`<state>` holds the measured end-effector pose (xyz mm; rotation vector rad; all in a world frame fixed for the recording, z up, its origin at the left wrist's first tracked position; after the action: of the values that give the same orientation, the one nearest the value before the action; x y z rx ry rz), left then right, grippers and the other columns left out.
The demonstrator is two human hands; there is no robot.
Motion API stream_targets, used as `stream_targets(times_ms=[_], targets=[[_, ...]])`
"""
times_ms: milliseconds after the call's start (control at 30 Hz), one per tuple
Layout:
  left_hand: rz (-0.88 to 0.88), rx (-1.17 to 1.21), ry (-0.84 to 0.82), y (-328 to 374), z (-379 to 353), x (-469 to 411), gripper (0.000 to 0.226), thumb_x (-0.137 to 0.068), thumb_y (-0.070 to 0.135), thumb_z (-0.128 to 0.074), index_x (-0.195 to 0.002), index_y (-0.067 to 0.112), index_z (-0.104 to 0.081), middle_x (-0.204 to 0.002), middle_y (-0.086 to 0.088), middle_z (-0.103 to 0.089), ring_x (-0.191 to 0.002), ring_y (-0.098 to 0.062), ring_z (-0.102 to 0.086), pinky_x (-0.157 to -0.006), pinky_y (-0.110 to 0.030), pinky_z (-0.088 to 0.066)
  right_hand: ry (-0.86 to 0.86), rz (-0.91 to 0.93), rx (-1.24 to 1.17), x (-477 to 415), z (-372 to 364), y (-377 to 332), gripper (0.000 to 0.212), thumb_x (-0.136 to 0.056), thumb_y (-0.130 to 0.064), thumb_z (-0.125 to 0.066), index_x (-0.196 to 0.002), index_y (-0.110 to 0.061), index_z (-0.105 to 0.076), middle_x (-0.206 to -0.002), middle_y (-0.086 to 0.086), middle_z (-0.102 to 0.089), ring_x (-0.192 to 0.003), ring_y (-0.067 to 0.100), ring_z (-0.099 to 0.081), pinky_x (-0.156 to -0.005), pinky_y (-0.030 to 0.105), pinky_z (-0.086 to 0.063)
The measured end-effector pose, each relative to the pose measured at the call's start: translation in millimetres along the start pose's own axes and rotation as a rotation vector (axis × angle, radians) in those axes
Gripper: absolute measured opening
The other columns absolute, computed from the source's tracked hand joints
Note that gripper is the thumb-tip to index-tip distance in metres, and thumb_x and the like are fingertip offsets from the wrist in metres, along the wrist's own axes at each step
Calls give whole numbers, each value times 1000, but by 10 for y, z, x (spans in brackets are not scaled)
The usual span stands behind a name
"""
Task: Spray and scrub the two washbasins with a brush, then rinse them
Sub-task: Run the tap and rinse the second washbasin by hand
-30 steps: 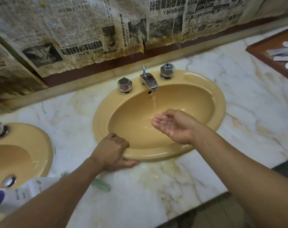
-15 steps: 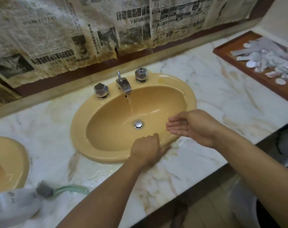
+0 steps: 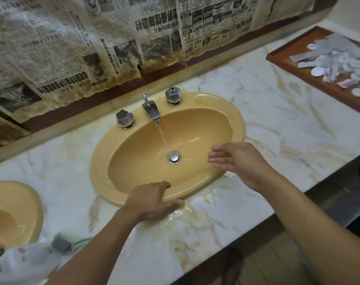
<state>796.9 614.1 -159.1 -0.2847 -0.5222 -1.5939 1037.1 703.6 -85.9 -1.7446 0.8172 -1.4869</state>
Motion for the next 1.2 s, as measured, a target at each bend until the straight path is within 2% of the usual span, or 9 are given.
stream_targets(times_ms=[133, 200, 367, 533, 600, 733, 800, 1000, 1200], targets=[[81, 153, 102, -735, 156, 74, 84, -81, 92, -16, -90, 27, -69, -83, 11, -72, -84, -11, -63, -80, -32, -49, 367, 317, 584, -136, 269, 22, 34, -98, -23, -58, -130, -16, -67, -130, 3, -62, -119, 19, -58, -102, 28, -42], [69, 128, 286, -1063, 285, 75, 68, -91, 73, -26, -70, 20, -63, -64, 9, -63, -70, -9, -58, -92, -35, -45, 457, 348, 615, -199, 413, 195, 41, -100, -21, -56, -140, -11, -56, -137, 8, -50, -124, 23, -52, -100, 26, -38], [59, 15, 350, -1123, 291, -11, 41, -89, 49, -39, -74, 30, -72, -78, 19, -70, -88, -4, -59, -99, -13, -16, 562, 505, 597, -279, 563, 468, 37, -100, -13, -53, -137, -15, -57, -128, -2, -52, -111, 16, -57, -99, 36, -50], [131, 97, 302, -1083, 339, -68, 29, -98, 40, -50, -87, 35, -77, -92, 23, -73, -91, -1, -59, -98, -18, -21, 667, 573, 723, -292, 487, 514, 47, -99, -22, -42, -141, -6, -58, -129, 9, -55, -120, 24, -52, -102, 34, -45], [209, 449, 294, -1005, 409, -209, 18, -100, 33, -62, -97, 30, -80, -100, 17, -76, -95, -1, -65, -93, -16, -35, 689, 587, 731, -287, 506, 506, 46, -98, -19, -43, -138, -4, -60, -128, 11, -57, -119, 24, -52, -102, 29, -41], [424, 1982, 224, -677, 442, -749, 32, -106, 33, -54, -111, 6, -69, -117, -9, -73, -110, -22, -69, -87, -31, -53, 693, 584, 713, -273, 504, 476, 50, -97, -27, -42, -135, -4, -63, -128, 12, -60, -121, 26, -56, -104, 26, -39], [494, 2363, 203, -540, 532, -1035, 37, -108, 33, -48, -113, 0, -66, -118, -16, -70, -111, -29, -68, -89, -36, -56, 705, 598, 694, -253, 502, 455, 53, -95, -32, -43, -133, -4, -65, -127, 10, -61, -119, 25, -58, -103, 24, -40], [599, 2464, 179, -397, 812, -1425, 22, -107, 16, -52, -101, 1, -66, -88, -18, -75, -77, -29, -78, -65, -40, -65, 741, 669, 676, -224, 519, 428, 52, -93, -33, -46, -128, -1, -68, -123, 13, -66, -115, 28, -63, -101, 23, -42], [653, 2427, 124, -357, 860, -1438, 19, -99, 11, -65, -87, -2, -73, -78, -12, -75, -69, -21, -76, -66, -36, -65, 759, 702, 665, -235, 537, 445, 49, -92, -30, -48, -125, 0, -69, -120, 13, -68, -112, 29, -64, -101, 19, -41]])
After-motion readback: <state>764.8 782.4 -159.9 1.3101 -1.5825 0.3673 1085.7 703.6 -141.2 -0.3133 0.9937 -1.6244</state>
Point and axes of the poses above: each hand's wrist, its own x-axis away from the middle knuckle, its own z-axis out of the back of the hand, y = z × x, the point moved 9 cm from there along -x, towards the middle knuckle
